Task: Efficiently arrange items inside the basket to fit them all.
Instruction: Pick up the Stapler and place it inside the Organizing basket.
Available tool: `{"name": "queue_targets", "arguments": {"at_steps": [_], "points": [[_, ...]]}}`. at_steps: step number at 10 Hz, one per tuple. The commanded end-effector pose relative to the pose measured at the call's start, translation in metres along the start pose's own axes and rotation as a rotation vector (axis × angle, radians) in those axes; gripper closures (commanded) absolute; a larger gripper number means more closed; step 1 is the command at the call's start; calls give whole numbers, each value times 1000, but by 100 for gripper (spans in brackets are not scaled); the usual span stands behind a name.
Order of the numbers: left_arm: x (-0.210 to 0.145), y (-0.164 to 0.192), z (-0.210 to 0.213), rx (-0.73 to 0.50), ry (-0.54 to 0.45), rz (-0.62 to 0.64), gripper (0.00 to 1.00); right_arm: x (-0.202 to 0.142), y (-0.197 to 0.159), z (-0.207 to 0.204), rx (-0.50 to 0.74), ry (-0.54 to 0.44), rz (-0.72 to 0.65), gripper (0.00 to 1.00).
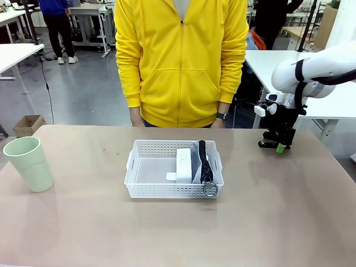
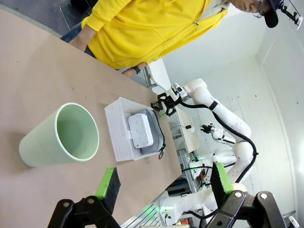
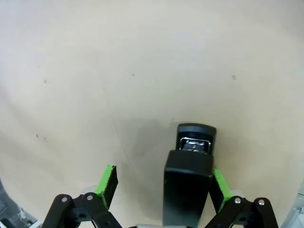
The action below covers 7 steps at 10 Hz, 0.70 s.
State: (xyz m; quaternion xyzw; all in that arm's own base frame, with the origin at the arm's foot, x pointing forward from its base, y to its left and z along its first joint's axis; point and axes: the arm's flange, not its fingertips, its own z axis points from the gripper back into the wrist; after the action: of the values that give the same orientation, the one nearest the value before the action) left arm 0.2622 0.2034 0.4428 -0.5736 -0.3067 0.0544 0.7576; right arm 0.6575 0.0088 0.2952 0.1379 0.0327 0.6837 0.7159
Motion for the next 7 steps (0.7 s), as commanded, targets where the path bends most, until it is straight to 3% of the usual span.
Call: {"name": "queue_targets", "arguments": {"at_steps": [1,2,5,7], "points": [[-2,-1,-2,-23,-16,-21,0,10,-1,-4,21,71,-46,0],[-2,-1,-2,-23,-16,-21,0,12,-1,-10,15,76,-4,0],[-2,-1,-2,-23,-16,-21,0,12,-6,-21,-59,123,-69,0],[-2,-1,-2,-23,-16,-21,0,8,-2,-17,-101,100,-13,0]]}}
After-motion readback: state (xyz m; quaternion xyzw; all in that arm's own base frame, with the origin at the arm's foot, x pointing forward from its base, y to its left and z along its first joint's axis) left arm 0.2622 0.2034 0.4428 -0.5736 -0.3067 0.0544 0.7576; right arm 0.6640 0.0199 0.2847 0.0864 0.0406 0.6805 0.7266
